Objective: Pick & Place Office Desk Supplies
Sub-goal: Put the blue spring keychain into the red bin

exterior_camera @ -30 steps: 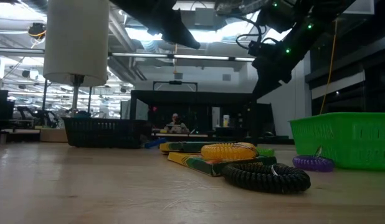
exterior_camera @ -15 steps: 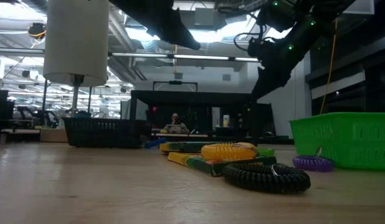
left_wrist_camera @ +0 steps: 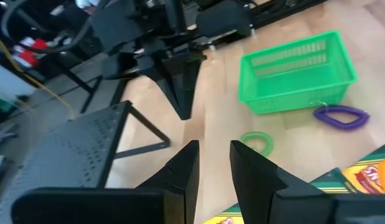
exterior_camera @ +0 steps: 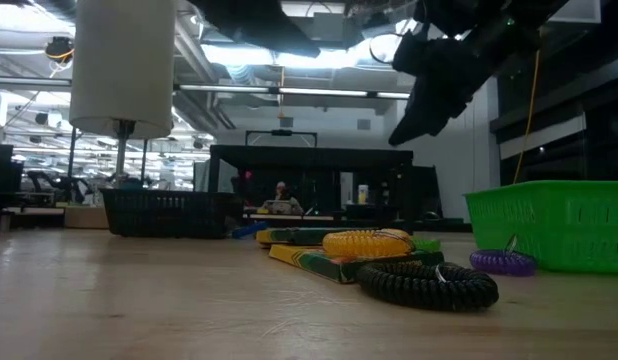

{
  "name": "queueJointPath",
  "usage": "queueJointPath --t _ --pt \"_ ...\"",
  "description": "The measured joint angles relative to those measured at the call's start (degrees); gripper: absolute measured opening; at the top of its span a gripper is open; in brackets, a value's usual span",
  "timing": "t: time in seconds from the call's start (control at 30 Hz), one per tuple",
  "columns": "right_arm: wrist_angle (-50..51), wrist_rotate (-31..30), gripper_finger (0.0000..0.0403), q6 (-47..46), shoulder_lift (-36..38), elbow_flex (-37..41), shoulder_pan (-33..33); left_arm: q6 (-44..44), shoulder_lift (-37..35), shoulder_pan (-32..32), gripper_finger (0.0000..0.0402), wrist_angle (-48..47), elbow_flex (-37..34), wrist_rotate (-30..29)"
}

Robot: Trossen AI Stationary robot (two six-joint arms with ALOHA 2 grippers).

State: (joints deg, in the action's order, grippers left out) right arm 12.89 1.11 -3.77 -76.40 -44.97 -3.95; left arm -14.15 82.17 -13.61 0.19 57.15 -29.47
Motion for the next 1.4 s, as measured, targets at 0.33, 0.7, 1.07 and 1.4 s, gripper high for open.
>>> queueJointPath --t 0.33,0.7,1.07,1.4 --pt "-1.6 0.0 0.0008 -0.1 -0.2 0.0 0.7 0.0 -0.3 -3.9 0.0082 -0.4 0.0 -4.3" --pt "-10.5 -0.2 0.0009 -0.1 -2.8 0.0 2.5 -4.5 -0.3 -3.8 0.0077 0.9 0.0 -14.6" --pt "-12.6 0.1 0.0010 0.0 -2.8 0.0 2.5 -11.0 -0.3 -4.1 0.0077 0.0 0.0 -23.6" --pt "-13.6 1.6 0.0010 2.1 -2.8 0.0 2.5 1.7 -0.3 -3.4 0.0076 -4.7 0.0 -17.9"
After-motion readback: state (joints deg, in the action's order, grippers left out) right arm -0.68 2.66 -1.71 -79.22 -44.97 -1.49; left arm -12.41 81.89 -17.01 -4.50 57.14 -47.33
